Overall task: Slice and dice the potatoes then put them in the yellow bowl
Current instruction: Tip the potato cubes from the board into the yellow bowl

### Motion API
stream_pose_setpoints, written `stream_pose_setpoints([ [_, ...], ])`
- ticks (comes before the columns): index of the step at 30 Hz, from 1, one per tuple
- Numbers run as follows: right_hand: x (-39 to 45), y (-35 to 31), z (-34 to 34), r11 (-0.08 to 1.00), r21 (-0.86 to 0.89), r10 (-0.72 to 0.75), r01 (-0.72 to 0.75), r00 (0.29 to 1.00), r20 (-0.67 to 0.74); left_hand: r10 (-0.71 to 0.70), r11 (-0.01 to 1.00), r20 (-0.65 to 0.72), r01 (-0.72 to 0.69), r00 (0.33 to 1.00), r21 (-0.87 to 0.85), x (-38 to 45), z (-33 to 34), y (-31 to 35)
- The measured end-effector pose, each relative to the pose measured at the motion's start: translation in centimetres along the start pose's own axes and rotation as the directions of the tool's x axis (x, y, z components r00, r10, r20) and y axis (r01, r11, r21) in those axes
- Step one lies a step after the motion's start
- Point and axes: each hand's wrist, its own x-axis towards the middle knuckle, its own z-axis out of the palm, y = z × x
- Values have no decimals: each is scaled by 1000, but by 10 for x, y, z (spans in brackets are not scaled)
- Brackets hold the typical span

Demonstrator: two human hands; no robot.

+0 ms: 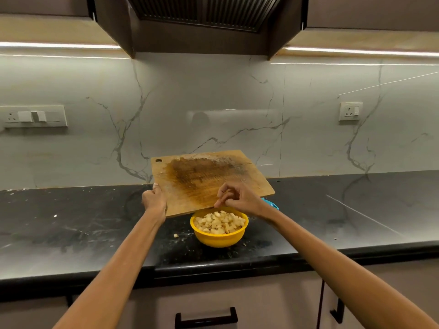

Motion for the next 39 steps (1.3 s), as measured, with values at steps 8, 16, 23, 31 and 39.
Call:
stream_pose_setpoints([
  [8, 7, 4, -11, 990, -128, 1, -58, 913, -408, -7, 1000, -17, 7, 1000, 0, 0, 0, -3],
  [16, 72, 69, -72, 674, -172, 611, -718, 673, -416, -11, 1000, -9, 11, 1000, 17, 55, 19, -11],
  [23, 101, 124, -40, 664, -112, 622, -739, 629, -467, -86, 985, 2, 85, 996, 151, 105, 24, -52],
  [31, 43, 121, 21, 570, -160, 690, -806, 576, -438, 99, 809, -18, -69, 995, 583, 75, -6, -71],
  [39, 20, 102, 15, 323, -333, 750, -886, 454, -481, 83, 610, 66, -103, 994, 785, 54, -6, -86],
])
